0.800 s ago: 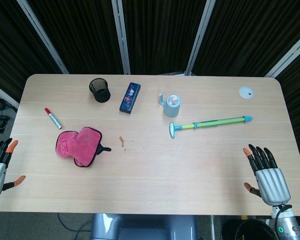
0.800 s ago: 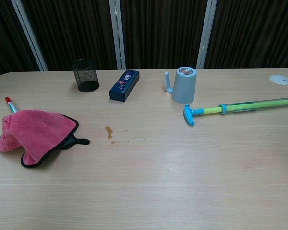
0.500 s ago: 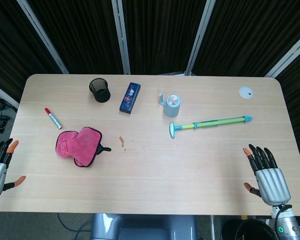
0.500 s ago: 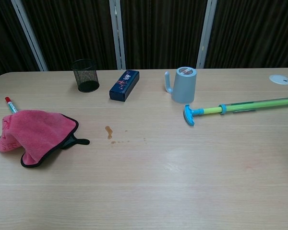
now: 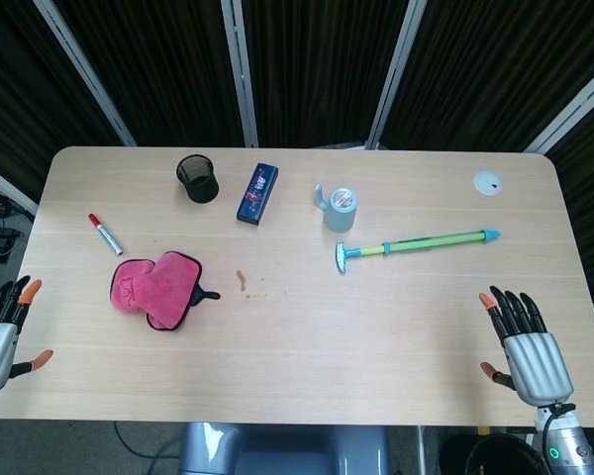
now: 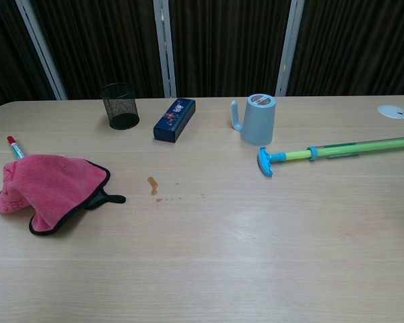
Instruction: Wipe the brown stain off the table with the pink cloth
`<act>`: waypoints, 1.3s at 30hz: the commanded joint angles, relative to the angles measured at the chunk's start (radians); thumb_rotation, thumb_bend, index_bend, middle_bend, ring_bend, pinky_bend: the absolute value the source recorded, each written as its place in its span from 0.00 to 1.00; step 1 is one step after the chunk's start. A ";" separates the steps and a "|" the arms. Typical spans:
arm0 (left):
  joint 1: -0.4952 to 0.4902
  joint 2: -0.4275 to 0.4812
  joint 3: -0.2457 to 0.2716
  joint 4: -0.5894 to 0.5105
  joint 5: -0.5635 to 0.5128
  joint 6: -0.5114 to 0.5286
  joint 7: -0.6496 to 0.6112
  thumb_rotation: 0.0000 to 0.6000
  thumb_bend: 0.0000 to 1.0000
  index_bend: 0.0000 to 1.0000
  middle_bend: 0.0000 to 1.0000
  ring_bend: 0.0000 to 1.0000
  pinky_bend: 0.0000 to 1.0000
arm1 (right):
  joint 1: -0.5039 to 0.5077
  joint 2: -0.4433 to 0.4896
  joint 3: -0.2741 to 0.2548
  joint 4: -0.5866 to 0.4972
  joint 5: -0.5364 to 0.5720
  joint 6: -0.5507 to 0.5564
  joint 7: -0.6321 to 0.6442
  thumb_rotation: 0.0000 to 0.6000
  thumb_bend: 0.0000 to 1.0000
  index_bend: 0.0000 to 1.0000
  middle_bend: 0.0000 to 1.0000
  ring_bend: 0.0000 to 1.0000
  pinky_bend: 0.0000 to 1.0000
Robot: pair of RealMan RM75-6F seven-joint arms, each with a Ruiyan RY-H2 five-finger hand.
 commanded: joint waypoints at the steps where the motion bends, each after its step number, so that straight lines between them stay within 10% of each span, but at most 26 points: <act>1: -0.020 0.009 0.001 -0.009 -0.004 -0.035 0.017 1.00 0.00 0.00 0.00 0.00 0.00 | -0.002 0.004 -0.002 -0.004 0.003 -0.002 0.000 1.00 0.00 0.00 0.00 0.00 0.00; 15: -0.203 0.010 -0.064 -0.022 -0.066 -0.276 0.157 1.00 0.00 0.07 0.00 0.00 0.07 | 0.003 0.002 -0.001 -0.008 0.006 -0.013 -0.007 1.00 0.00 0.00 0.00 0.00 0.00; 22: -0.370 -0.096 -0.114 0.016 -0.344 -0.557 0.379 1.00 0.00 0.08 0.00 0.00 0.10 | 0.003 0.010 0.003 -0.011 0.009 -0.009 0.014 1.00 0.00 0.00 0.00 0.00 0.00; 39: -0.495 -0.303 -0.108 0.175 -0.531 -0.564 0.535 1.00 0.01 0.17 0.03 0.04 0.14 | 0.005 0.012 0.006 -0.005 0.018 -0.015 0.030 1.00 0.00 0.00 0.00 0.00 0.00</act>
